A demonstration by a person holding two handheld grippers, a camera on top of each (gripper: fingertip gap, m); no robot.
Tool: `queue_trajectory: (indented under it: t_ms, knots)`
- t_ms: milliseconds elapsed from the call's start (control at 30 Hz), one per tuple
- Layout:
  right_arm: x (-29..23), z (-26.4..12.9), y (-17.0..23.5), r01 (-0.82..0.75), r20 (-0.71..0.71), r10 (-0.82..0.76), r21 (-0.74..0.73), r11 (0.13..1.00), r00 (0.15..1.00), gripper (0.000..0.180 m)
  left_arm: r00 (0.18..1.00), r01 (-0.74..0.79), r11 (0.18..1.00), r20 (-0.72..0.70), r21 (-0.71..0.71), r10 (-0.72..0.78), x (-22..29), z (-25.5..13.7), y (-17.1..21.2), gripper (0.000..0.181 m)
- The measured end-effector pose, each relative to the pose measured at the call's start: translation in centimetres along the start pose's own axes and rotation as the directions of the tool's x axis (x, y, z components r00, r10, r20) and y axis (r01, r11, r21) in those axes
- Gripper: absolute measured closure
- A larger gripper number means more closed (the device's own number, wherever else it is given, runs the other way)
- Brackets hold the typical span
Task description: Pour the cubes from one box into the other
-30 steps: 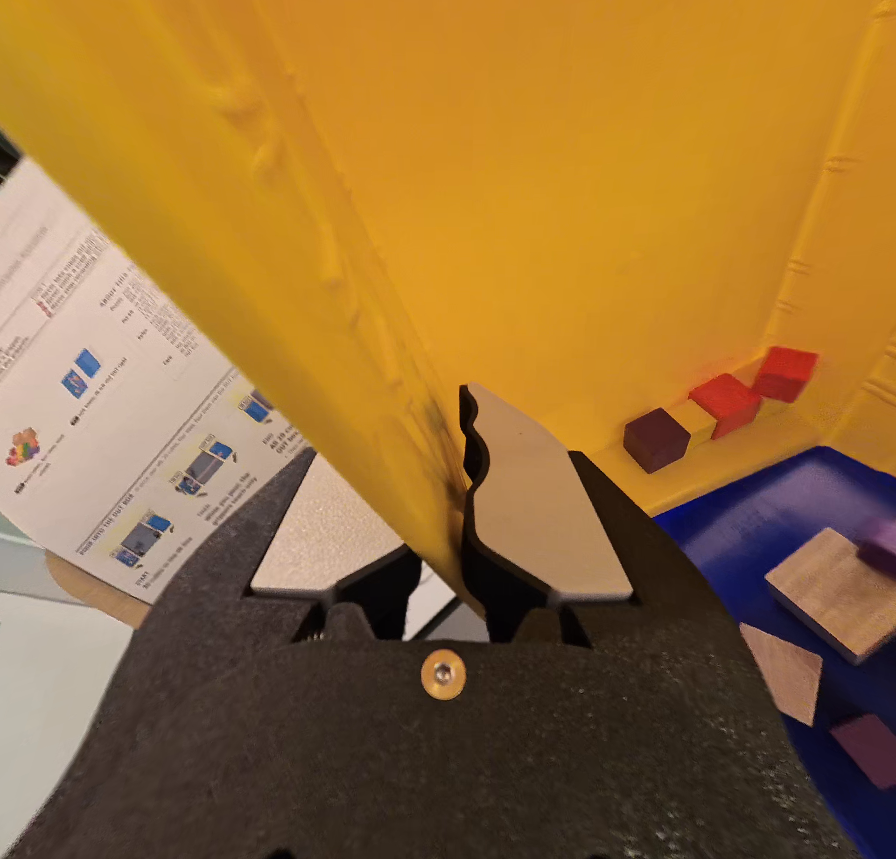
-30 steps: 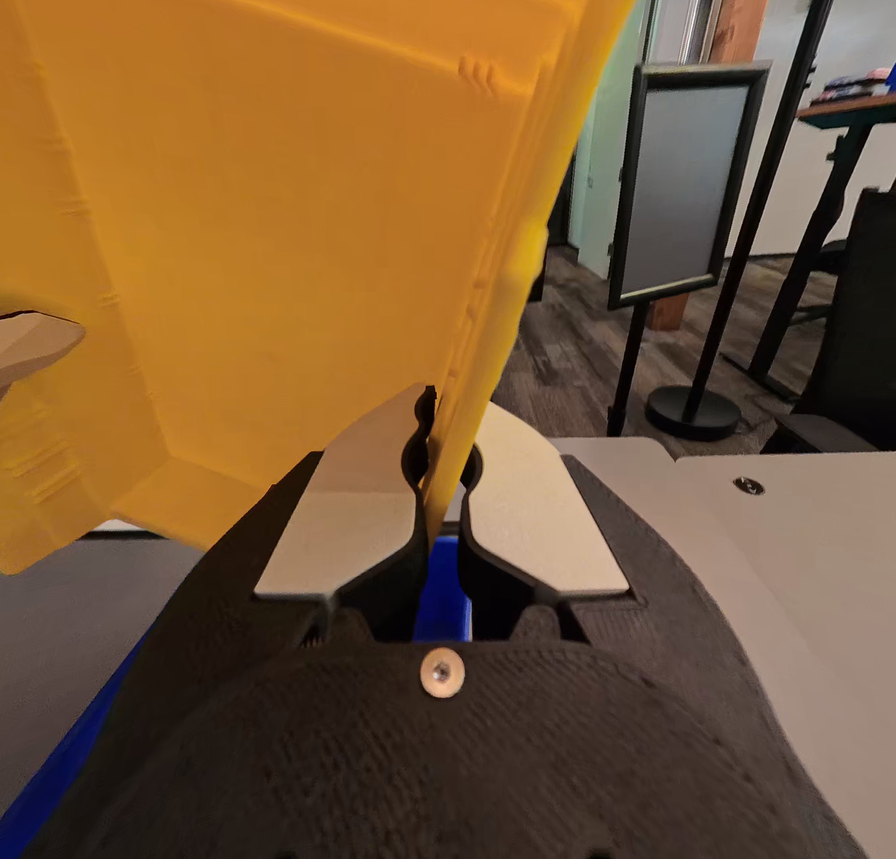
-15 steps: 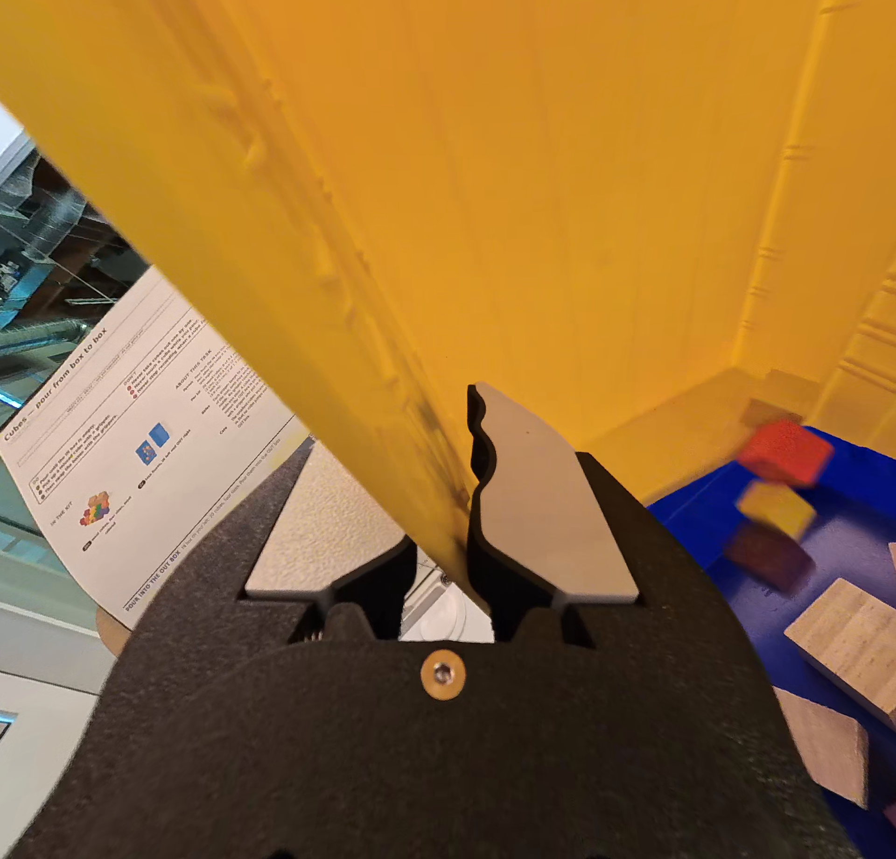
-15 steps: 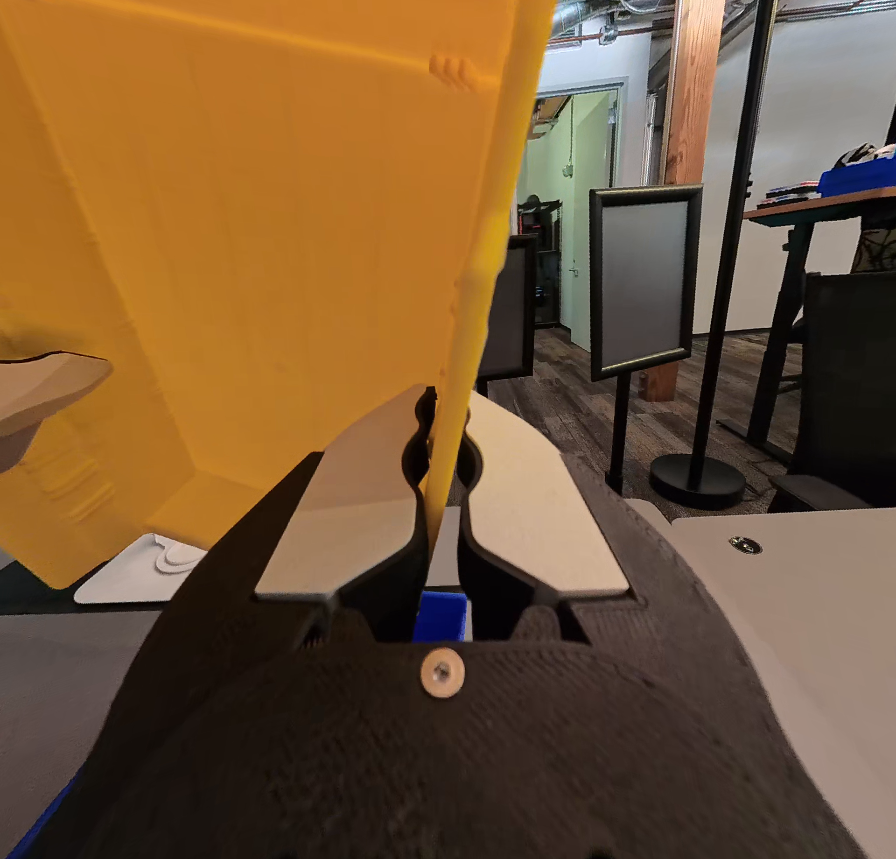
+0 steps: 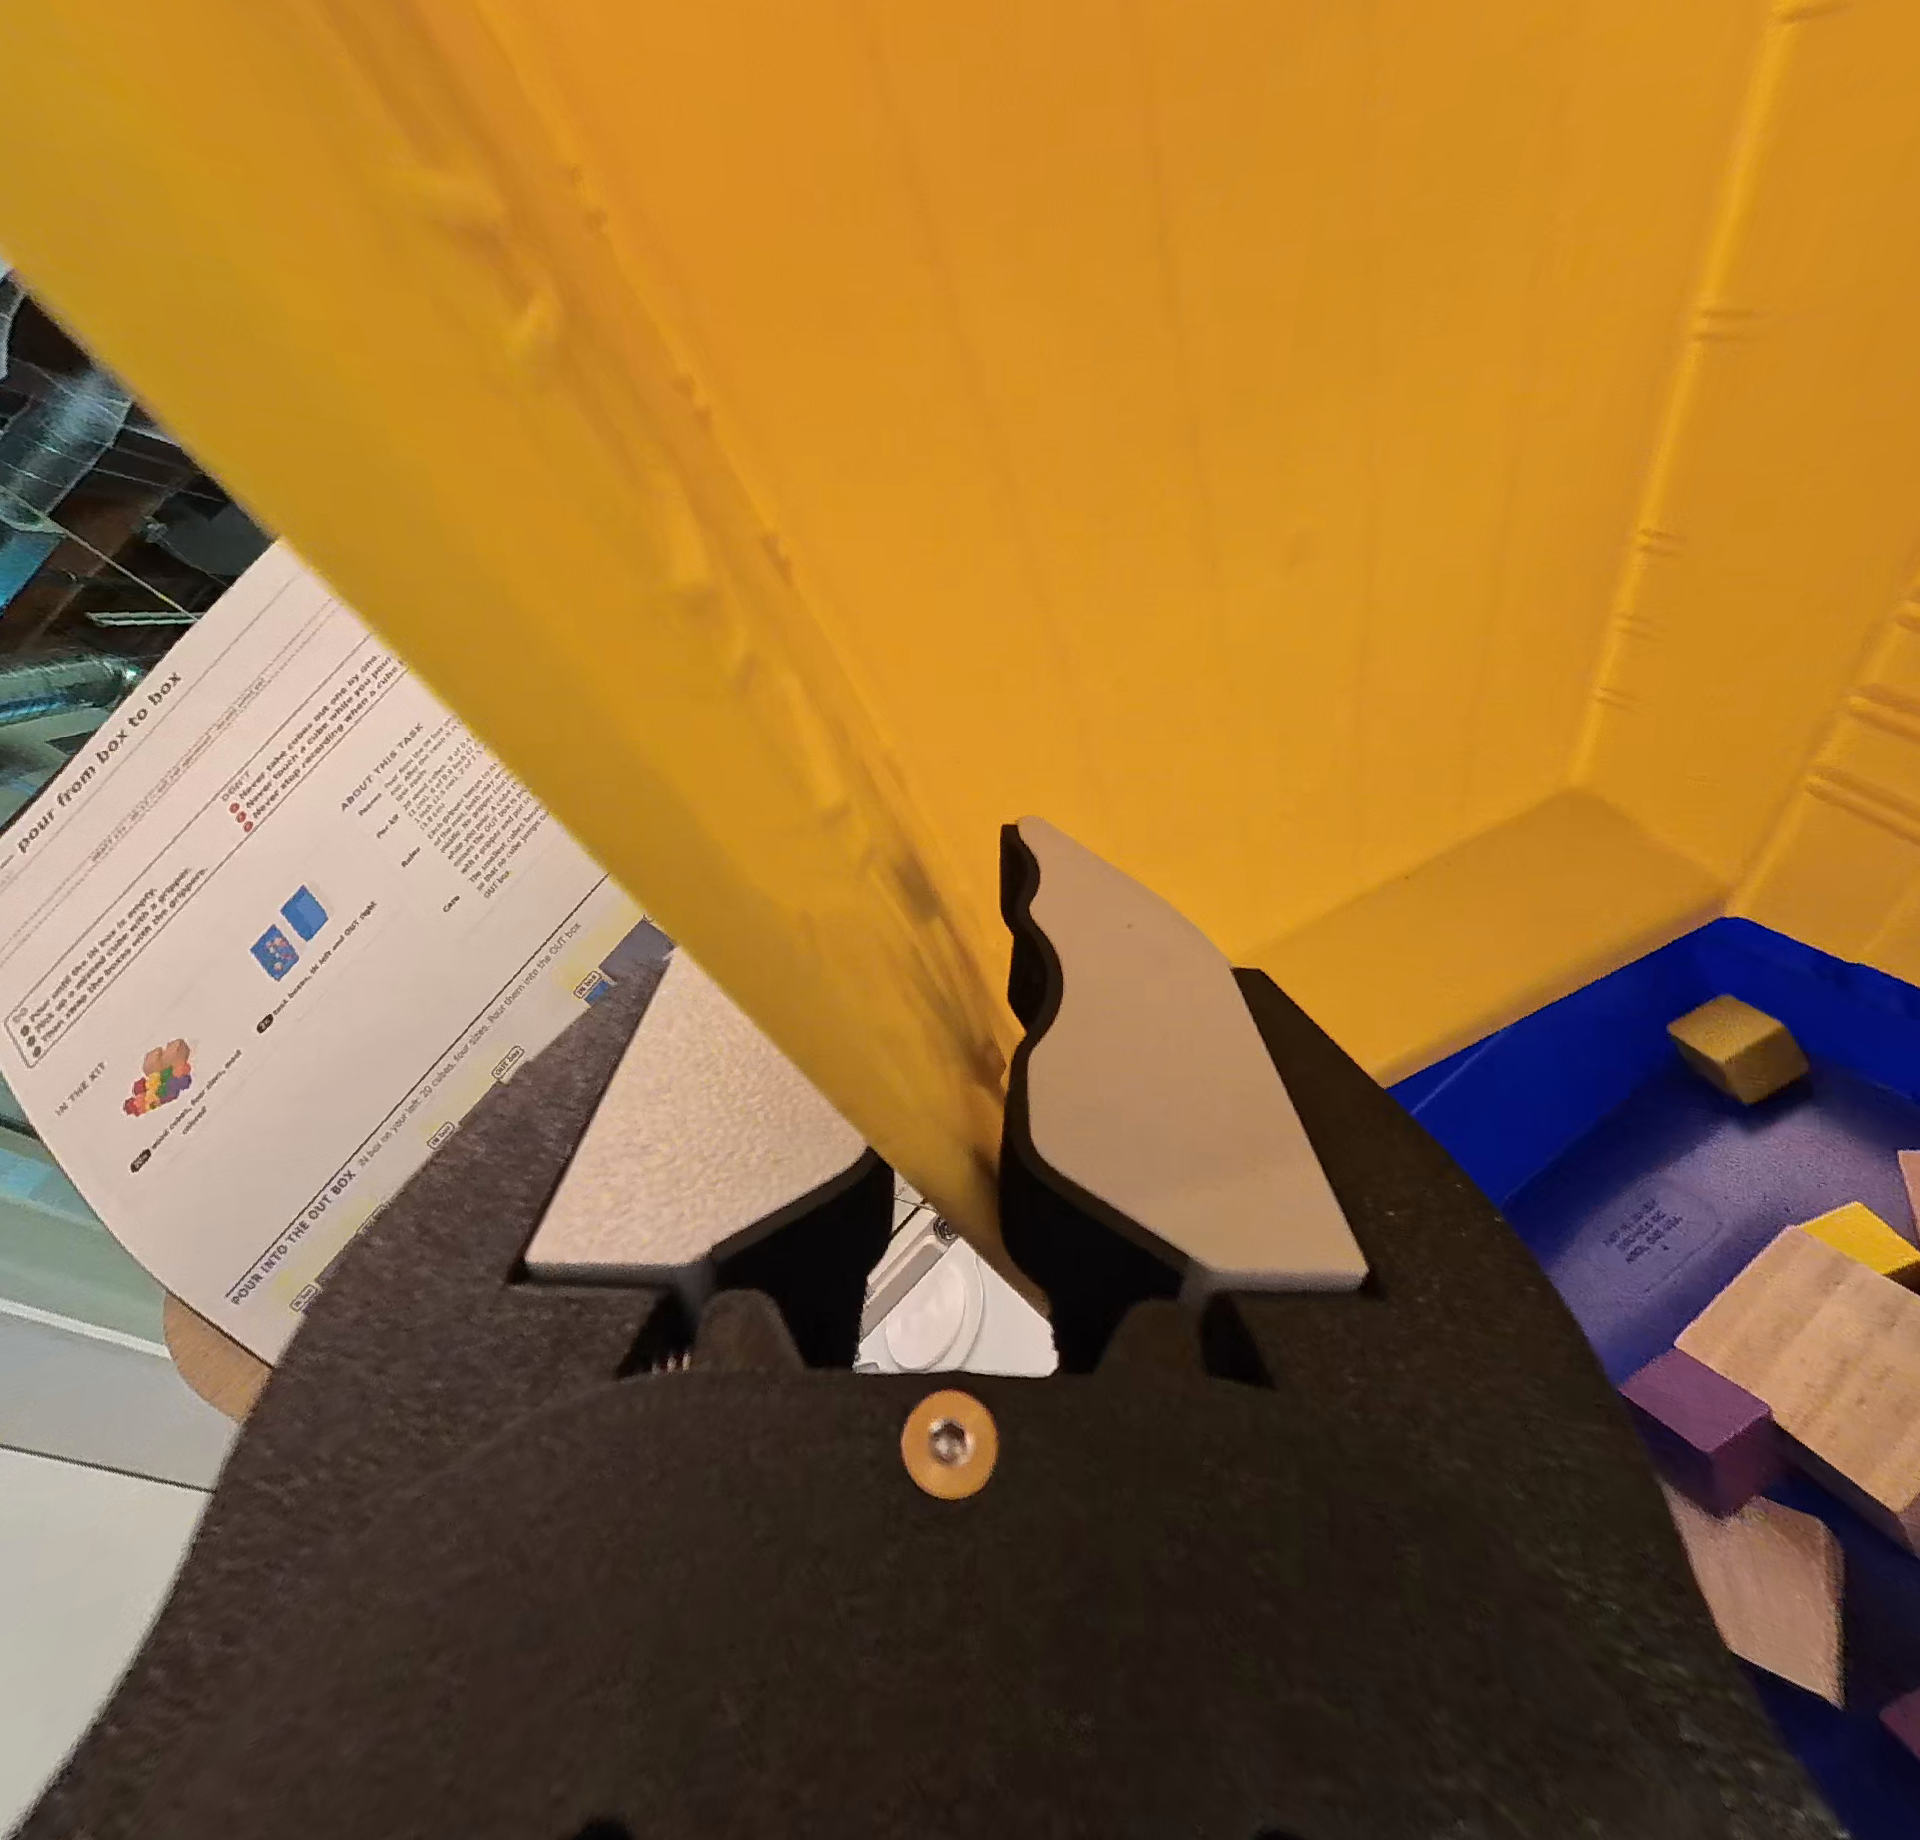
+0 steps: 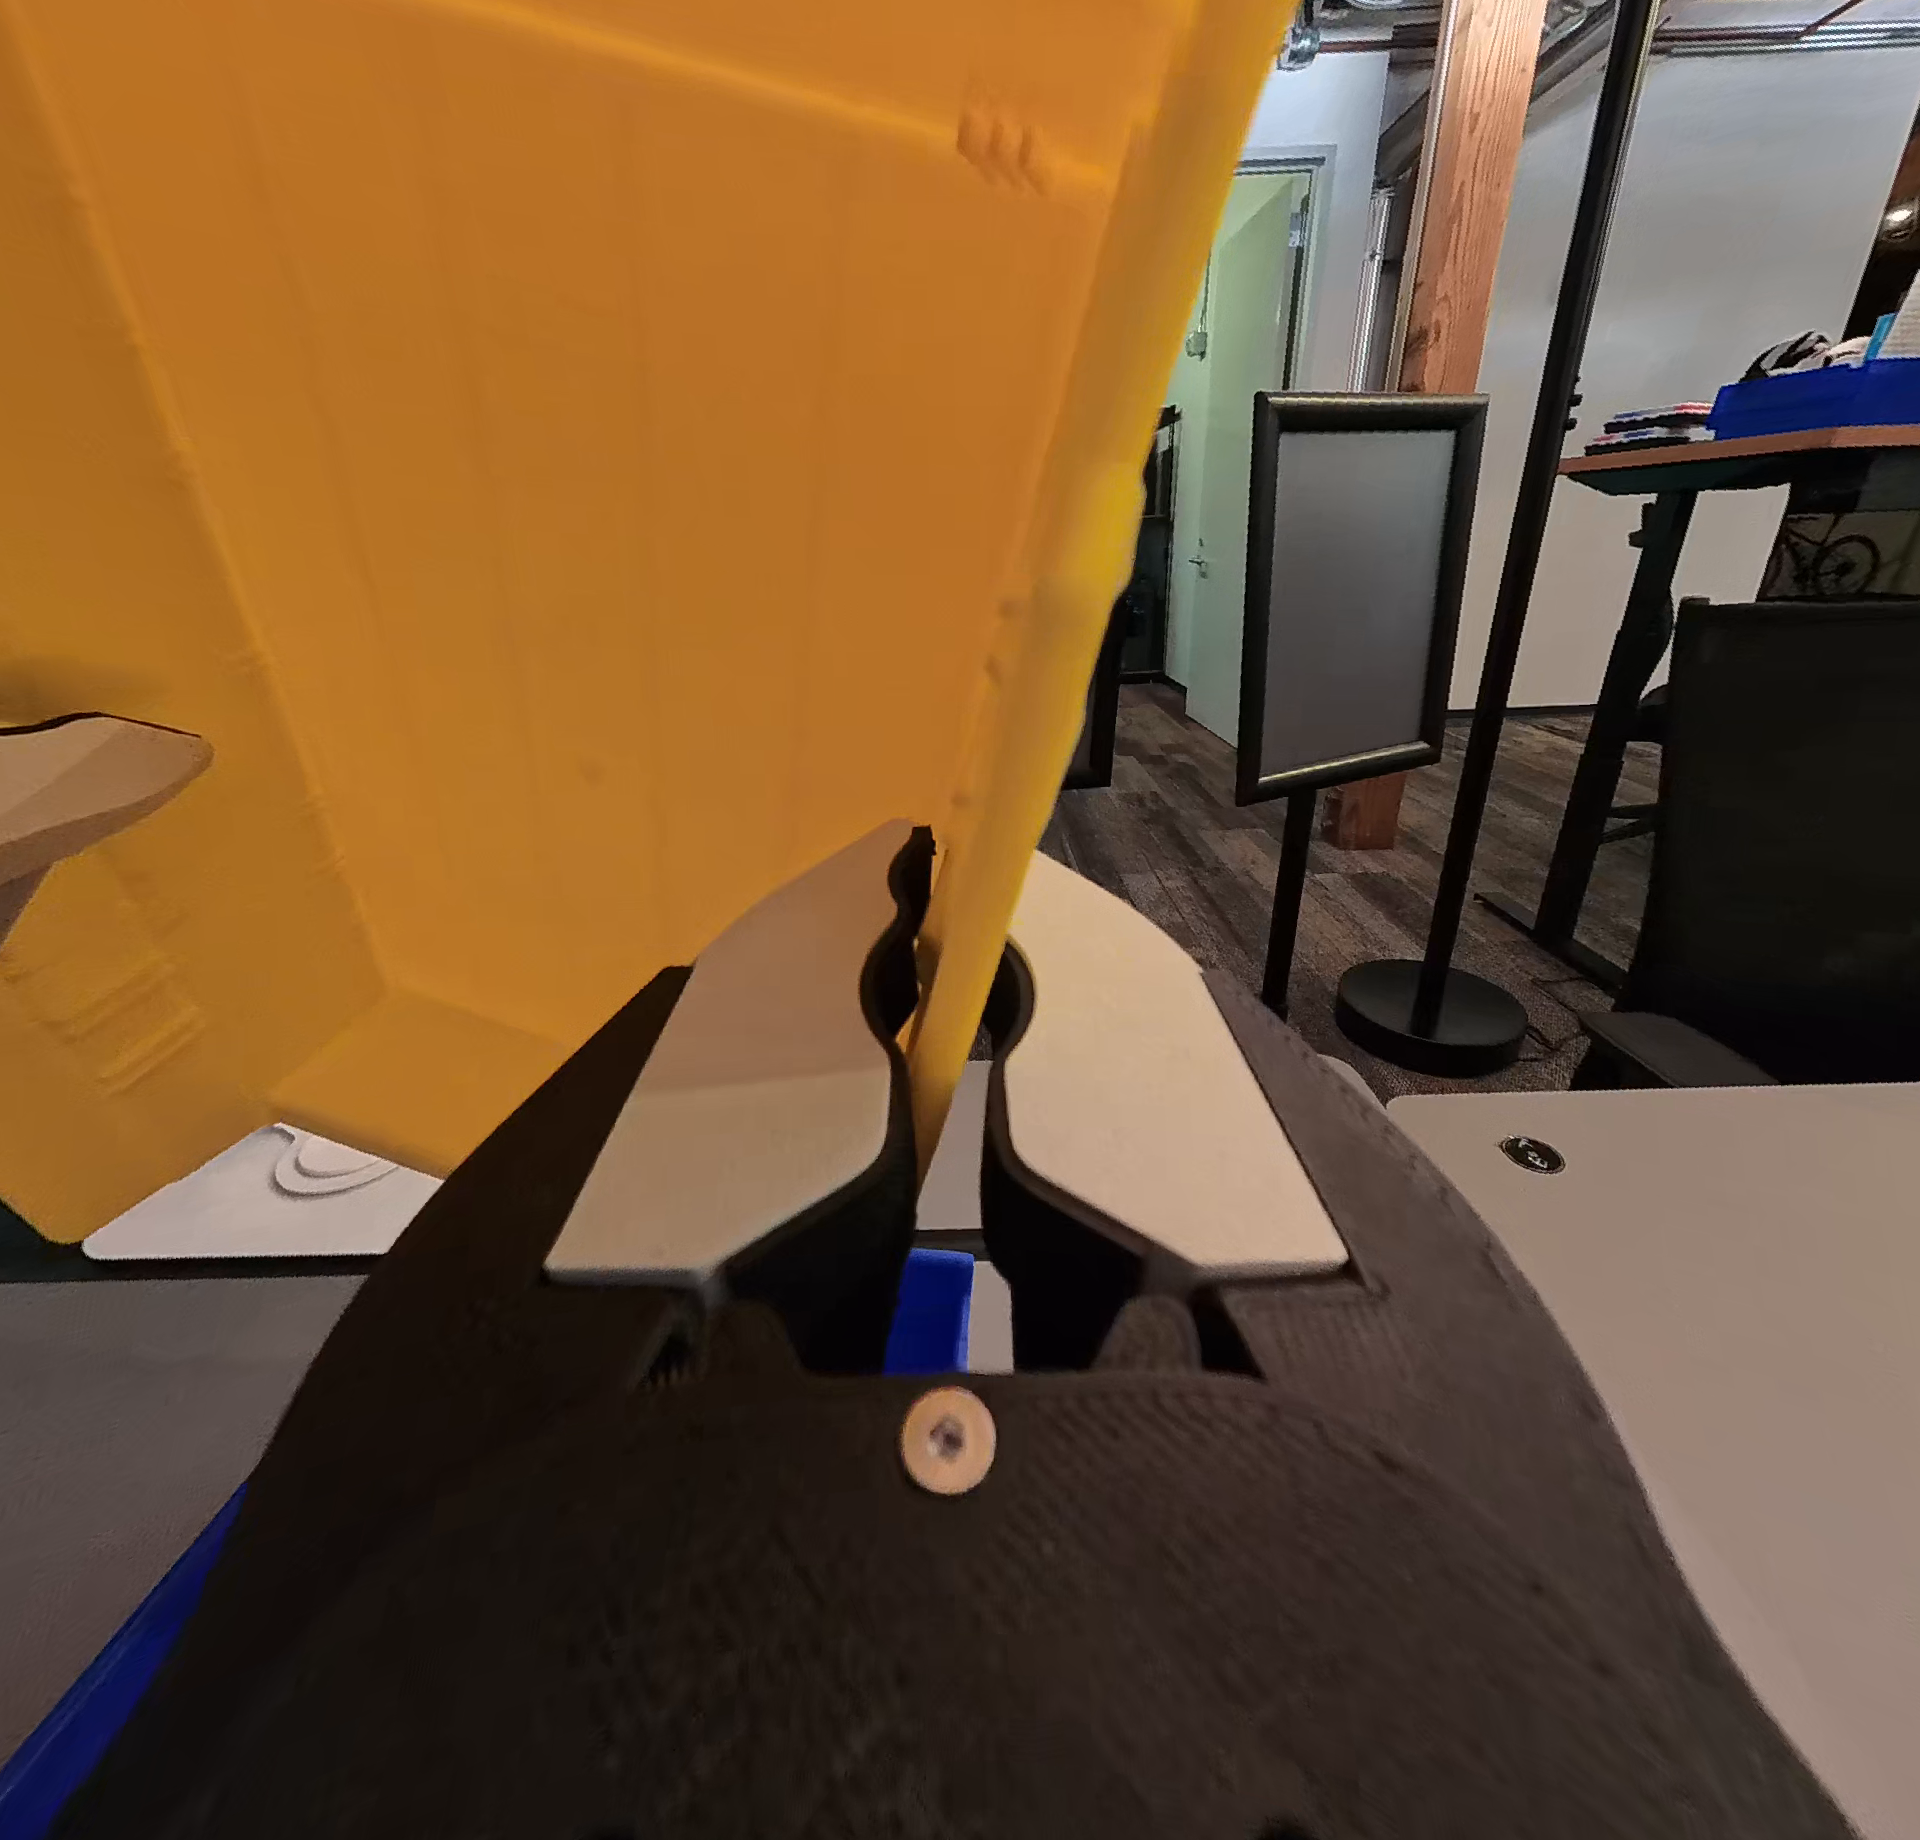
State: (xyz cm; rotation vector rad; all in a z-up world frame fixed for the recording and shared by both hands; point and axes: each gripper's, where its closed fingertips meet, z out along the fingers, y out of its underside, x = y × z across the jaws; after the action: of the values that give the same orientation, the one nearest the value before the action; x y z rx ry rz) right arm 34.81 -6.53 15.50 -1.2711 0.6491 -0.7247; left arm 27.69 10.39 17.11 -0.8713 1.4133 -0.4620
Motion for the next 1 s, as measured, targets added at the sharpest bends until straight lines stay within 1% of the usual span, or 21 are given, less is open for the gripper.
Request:
queue_trajectory:
  t_ms: [100,200,267,333,400,467,533,600,667,700,733,767,800,867,900,933,967,1000]
  knots:
    - [-0.1,0.0,0.0,-0.003,0.002,0.003,-0.001,1.000,1.000,0.173,1.000,0.010,1.000,-0.003,-0.001,-0.010,0.0,0.0,0.1,0.163]
    - [-0.4,0.0,-0.2,-0.008,0.026,0.008,-0.001,1.000,1.000,0.170,0.997,0.077,0.997,-0.015,-0.005,-0.077,-0.1,-0.2,0.1,0.166]
    - [-0.5,-0.2,-0.5,0.002,0.034,-0.002,0.001,1.000,0.999,0.168,0.990,0.135,0.991,-0.048,-0.016,-0.136,0.2,-0.4,0.2,0.167]
    - [-0.4,-0.9,-1.2,0.015,0.028,-0.015,0.006,1.000,0.999,0.168,0.984,0.160,0.987,-0.080,-0.027,-0.162,0.8,-0.6,0.2,0.166]
    - [0.2,-1.8,-1.9,0.036,-0.008,-0.036,-0.022,0.999,0.999,0.172,0.979,0.166,0.986,-0.116,-0.031,-0.169,1.8,-1.0,0.0,0.164]
    - [1.4,-3.1,-2.6,0.077,-0.075,-0.081,-0.063,0.995,0.994,0.175,0.963,0.189,0.981,-0.186,-0.053,-0.195,4.0,-1.5,-0.4,0.158]
    - [2.7,-4.4,-3.6,0.086,-0.106,-0.095,-0.084,0.993,0.990,0.176,0.941,0.231,0.973,-0.246,-0.032,-0.231,5.8,-1.8,-1.3,0.155]
    - [4.5,-5.1,-4.7,0.113,-0.136,-0.131,-0.135,0.984,0.982,0.176,0.897,0.261,0.965,-0.360,-0.043,-0.258,8.0,-2.0,-2.8,0.146]
    - [6.9,-5.1,-6.0,0.120,-0.144,-0.156,-0.233,0.965,0.977,0.175,0.816,0.252,0.964,-0.519,-0.078,-0.256,10.8,-2.0,-4.6,0.129]
    - [8.2,-4.7,-6.6,0.120,-0.136,-0.166,-0.296,0.947,0.977,0.175,0.746,0.241,0.964,-0.615,-0.111,-0.257,12.2,-2.4,-5.3,0.122]
    - [9.5,-4.3,-7.1,0.109,-0.127,-0.165,-0.366,0.924,0.978,0.175,0.678,0.229,0.963,-0.686,-0.144,-0.265,13.1,-3.0,-5.9,0.124]
    - [10.9,-4.0,-7.4,0.101,-0.120,-0.171,-0.446,0.889,0.978,0.174,0.636,0.233,0.957,-0.718,-0.171,-0.283,13.3,-3.4,-6.2,0.106]
    - [12.1,-3.8,-7.4,0.094,-0.111,-0.179,-0.530,0.843,0.978,0.174,0.622,0.259,0.946,-0.715,-0.197,-0.319,12.9,-3.6,-6.3,0.086]
    - [14.2,-4.2,-6.2,0.091,-0.095,-0.218,-0.700,0.708,0.971,0.174,0.568,0.321,0.918,-0.728,-0.233,-0.383,11.9,-5.3,-5.6,0.102]
    - [15.1,-4.6,-5.2,0.090,-0.079,-0.231,-0.765,0.638,0.970,0.174,0.562,0.339,0.907,-0.719,-0.250,-0.408,11.4,-5.9,-4.4,0.111]
    - [15.8,-5.3,-4.2,0.068,-0.068,-0.213,-0.816,0.574,0.975,0.173,0.572,0.334,0.901,-0.700,-0.278,-0.427,11.1,-6.3,-2.4,0.106]
    - [16.7,-6.0,-3.1,0.047,-0.069,-0.205,-0.856,0.515,0.976,0.173,0.598,0.308,0.894,-0.664,-0.325,-0.448,10.8,-6.4,0.2,0.103]
    - [17.5,-6.8,-2.2,0.033,-0.069,-0.203,-0.887,0.461,0.977,0.173,0.621,0.273,0.884,-0.633,-0.379,-0.463,10.6,-6.3,3.0,0.106]
